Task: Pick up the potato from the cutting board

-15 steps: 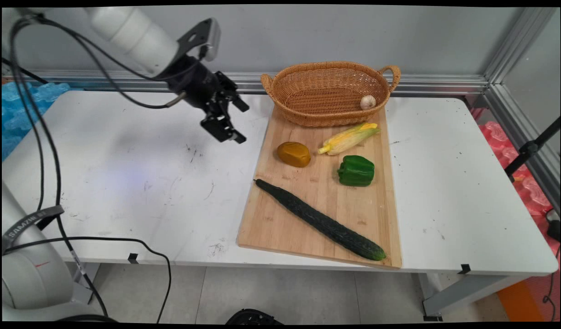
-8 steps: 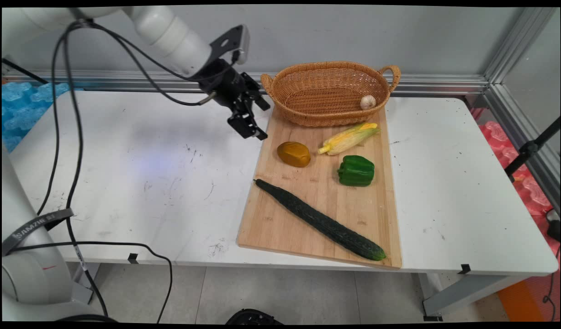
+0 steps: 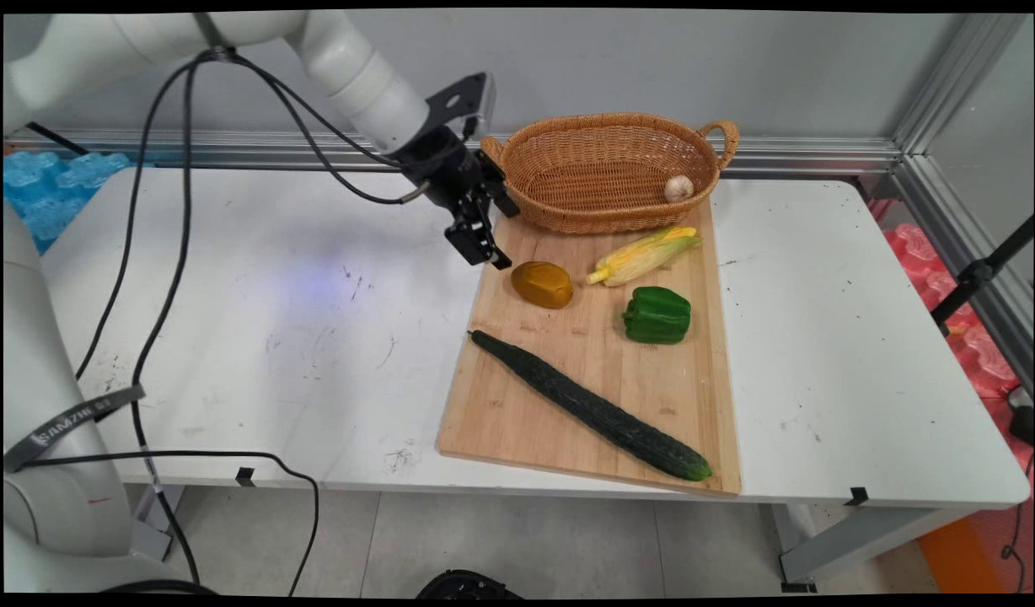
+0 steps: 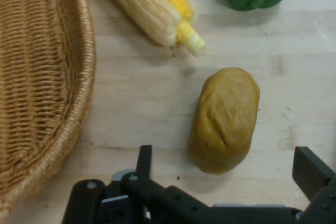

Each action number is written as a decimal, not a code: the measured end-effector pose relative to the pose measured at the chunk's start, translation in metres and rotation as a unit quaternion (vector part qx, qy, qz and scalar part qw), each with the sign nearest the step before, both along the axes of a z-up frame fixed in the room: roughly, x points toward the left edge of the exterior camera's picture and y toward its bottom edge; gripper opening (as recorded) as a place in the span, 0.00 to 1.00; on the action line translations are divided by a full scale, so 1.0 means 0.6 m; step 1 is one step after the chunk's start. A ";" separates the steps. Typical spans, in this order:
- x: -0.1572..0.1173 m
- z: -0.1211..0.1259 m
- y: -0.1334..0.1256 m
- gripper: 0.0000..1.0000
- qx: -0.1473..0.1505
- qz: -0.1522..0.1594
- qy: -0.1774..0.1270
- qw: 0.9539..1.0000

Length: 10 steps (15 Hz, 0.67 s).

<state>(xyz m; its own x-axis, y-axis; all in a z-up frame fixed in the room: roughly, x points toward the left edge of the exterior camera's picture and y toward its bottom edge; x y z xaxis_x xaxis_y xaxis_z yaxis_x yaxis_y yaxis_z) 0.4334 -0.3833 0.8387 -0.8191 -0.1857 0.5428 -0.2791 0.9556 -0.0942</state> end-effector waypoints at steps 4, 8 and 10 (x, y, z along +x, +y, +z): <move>-0.013 -0.023 -0.019 1.00 0.009 -0.019 -0.007 1.000; -0.031 -0.048 -0.038 1.00 0.018 -0.037 -0.014 0.999; -0.040 -0.060 -0.048 1.00 0.021 -0.045 -0.015 0.999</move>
